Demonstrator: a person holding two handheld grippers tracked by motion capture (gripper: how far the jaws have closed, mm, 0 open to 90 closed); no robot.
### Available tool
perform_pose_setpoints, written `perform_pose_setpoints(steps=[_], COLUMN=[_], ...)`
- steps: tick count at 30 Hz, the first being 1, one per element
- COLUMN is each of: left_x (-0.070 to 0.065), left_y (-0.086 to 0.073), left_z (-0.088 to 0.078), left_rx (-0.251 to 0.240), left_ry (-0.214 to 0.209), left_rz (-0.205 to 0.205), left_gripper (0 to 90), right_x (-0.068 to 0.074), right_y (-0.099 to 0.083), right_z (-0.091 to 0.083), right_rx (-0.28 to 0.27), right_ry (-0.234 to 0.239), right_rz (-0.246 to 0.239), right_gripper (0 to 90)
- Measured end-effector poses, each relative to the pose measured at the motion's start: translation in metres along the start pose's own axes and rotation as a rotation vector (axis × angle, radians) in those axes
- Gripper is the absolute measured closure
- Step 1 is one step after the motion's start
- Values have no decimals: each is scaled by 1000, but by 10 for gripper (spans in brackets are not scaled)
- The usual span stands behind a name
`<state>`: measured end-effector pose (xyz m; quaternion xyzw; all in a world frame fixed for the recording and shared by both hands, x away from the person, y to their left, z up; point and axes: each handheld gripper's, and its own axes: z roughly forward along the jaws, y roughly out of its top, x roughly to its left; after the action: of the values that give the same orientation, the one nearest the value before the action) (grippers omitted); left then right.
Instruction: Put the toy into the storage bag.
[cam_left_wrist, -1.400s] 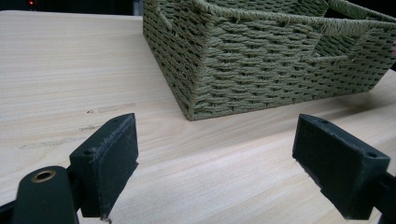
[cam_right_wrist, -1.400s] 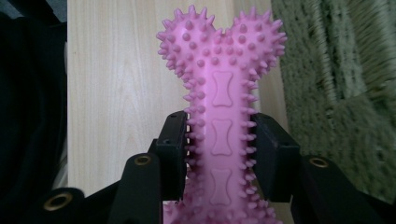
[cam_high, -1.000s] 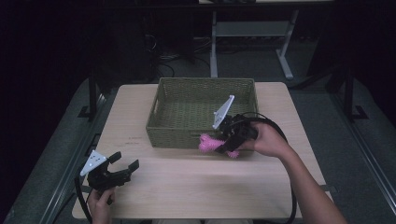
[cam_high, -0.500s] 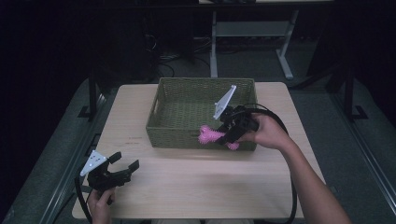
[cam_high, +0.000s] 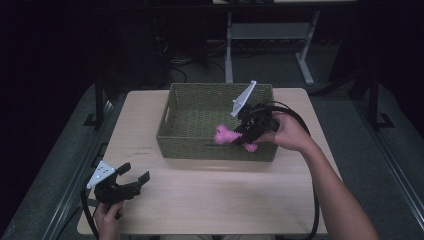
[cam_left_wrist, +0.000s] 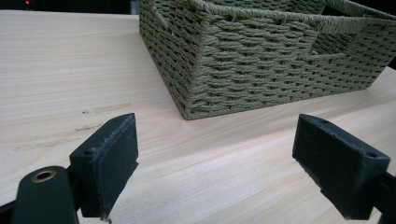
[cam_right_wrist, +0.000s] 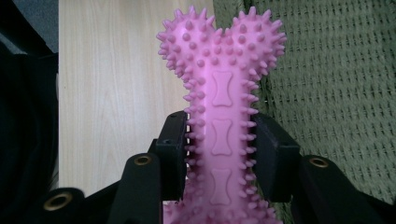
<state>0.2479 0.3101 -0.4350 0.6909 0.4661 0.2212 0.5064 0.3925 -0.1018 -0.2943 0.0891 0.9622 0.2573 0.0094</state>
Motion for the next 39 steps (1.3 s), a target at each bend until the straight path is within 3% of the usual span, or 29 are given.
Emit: perform_pose_setpoints(steps=[27, 39], left_x=[0, 1], left_y=[0, 0], left_z=[1, 1], left_rx=[5, 4], left_ry=[-4, -2], left_rz=[5, 2], left_gripper=[138, 138], right_x=[-40, -62], right_y=[14, 10], right_z=[3, 10], right_rx=[16, 12], right_ry=[0, -1], right_rz=[60, 99], right_gripper=[581, 580])
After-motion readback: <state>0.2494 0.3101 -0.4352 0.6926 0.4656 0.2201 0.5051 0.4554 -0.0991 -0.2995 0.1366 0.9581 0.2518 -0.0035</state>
